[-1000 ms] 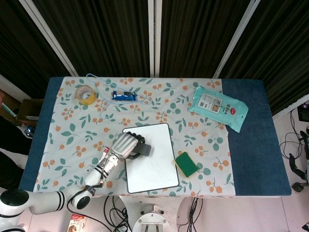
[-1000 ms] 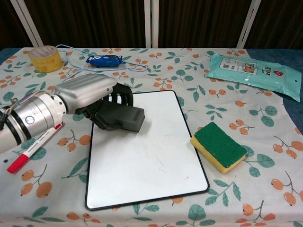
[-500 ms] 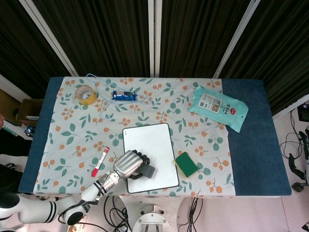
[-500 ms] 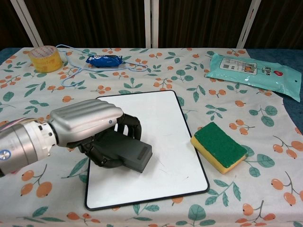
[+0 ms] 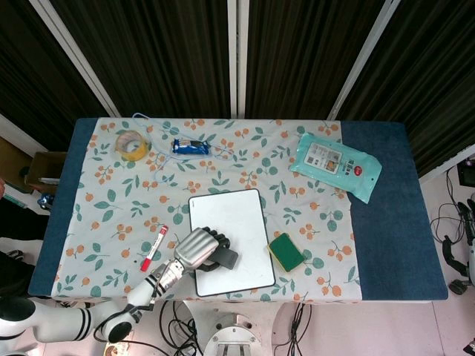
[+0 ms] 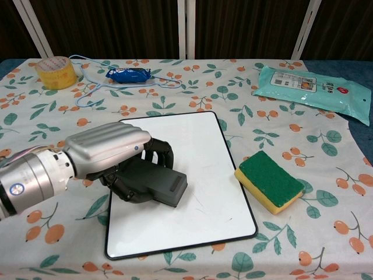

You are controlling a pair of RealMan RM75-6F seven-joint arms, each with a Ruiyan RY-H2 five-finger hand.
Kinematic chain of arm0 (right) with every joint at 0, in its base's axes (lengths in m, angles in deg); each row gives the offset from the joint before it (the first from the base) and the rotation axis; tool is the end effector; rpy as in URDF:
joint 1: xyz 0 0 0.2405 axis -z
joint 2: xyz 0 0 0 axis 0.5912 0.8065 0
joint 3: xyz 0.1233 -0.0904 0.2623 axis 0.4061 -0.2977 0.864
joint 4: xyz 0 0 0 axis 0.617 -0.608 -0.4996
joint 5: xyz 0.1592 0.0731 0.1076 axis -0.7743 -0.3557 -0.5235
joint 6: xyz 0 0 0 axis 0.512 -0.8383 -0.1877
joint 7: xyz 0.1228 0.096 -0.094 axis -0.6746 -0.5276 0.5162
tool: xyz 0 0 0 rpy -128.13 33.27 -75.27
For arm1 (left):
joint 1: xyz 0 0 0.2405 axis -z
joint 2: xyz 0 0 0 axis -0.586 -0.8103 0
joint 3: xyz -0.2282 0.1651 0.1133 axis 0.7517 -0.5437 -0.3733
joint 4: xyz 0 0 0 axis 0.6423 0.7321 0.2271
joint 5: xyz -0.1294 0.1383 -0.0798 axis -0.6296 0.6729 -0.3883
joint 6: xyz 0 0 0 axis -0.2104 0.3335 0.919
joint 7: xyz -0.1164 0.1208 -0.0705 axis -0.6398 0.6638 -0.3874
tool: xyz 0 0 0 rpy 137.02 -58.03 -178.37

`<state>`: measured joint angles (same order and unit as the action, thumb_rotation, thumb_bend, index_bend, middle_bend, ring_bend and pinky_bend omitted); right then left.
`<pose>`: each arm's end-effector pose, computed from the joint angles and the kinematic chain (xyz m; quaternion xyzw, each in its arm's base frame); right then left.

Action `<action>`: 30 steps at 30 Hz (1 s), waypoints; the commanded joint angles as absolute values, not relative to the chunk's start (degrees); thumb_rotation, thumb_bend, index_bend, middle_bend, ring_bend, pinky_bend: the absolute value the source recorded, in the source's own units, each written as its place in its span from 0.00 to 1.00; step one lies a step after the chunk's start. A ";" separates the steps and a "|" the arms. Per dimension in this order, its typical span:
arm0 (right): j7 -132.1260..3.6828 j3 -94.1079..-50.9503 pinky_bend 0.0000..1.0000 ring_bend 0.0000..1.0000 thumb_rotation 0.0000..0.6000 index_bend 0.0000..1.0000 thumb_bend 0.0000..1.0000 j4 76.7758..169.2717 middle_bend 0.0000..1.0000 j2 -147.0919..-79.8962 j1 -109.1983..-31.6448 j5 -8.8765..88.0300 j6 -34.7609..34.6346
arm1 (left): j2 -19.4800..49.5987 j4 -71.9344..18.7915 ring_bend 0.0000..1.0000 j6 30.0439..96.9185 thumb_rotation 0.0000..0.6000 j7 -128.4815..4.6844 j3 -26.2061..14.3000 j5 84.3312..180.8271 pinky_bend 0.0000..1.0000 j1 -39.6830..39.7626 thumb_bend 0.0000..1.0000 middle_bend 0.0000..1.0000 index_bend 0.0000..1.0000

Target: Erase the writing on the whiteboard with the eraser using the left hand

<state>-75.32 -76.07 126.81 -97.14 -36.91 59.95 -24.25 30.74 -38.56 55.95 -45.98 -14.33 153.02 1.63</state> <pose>-0.4069 -0.2079 0.2194 0.5282 -0.3828 0.4070 0.6394 -0.1501 0.3039 -0.1126 -0.8111 -0.3472 -0.3830 0.2734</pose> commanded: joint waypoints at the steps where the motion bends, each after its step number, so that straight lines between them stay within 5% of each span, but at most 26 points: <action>1: -75.25 -76.11 0.00 0.00 1.00 0.00 0.37 126.77 0.00 -97.20 -36.94 59.93 -24.15 | 31.68 -36.95 0.59 55.87 1.00 -46.87 -13.36 152.85 0.60 1.93 0.43 0.69 0.74; 30: -73.62 -76.66 0.00 0.00 1.00 0.00 0.37 127.45 0.00 -97.40 -36.90 60.02 -23.75 | 37.85 -17.26 0.61 55.65 1.00 -56.63 -4.19 150.85 0.63 6.98 0.43 0.72 0.76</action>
